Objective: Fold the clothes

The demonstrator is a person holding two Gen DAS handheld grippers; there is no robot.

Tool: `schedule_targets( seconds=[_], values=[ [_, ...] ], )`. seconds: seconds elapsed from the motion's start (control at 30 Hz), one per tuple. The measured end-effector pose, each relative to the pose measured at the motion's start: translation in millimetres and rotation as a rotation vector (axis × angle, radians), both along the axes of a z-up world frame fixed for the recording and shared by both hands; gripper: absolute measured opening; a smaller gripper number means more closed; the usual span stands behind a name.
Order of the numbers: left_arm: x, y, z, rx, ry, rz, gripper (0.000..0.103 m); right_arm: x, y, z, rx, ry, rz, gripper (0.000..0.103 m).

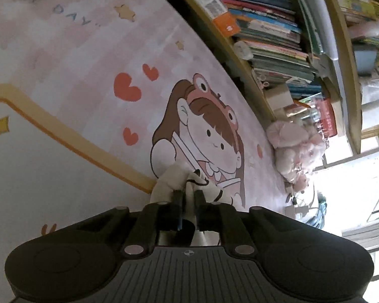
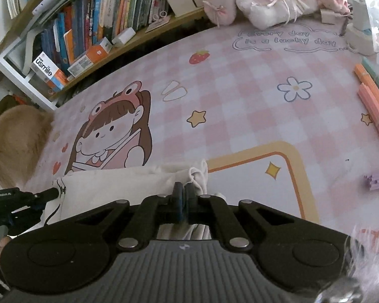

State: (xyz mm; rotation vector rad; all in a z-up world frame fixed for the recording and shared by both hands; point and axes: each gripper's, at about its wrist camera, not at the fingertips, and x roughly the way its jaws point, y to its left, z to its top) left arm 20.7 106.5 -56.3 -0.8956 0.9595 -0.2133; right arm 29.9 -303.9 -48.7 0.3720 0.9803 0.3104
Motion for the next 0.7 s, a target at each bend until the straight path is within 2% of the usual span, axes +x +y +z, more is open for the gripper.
schedule_targets(
  seconds=[0.17, 0.27, 0.43, 0.57, 0.63, 0.7],
  values=[
    [-25, 0, 20, 0.103, -0.062, -0.052, 0.031, -4, 5, 6, -0.033, -0.013, 0.005, 0.002],
    [-43, -4, 24, 0.134, -0.083, -0.082, 0.031, -13, 5, 14, -0.039, -0.032, -0.003, 0.004],
    [-66, -15, 19, 0.194, -0.080, -0.111, 0.031, -42, -2, 29, 0.006, -0.038, -0.046, 0.010],
    [-71, -18, 16, 0.190, -0.091, -0.105, 0.031, -63, -1, 31, 0.032, -0.016, -0.052, 0.010],
    [-70, -15, 14, 0.158, -0.090, -0.098, 0.031, -67, 1, 27, 0.037, -0.004, -0.050, 0.010],
    [-68, -11, 12, 0.094, -0.090, -0.081, 0.026, -65, 3, 21, 0.030, 0.009, -0.055, 0.007]
  ],
)
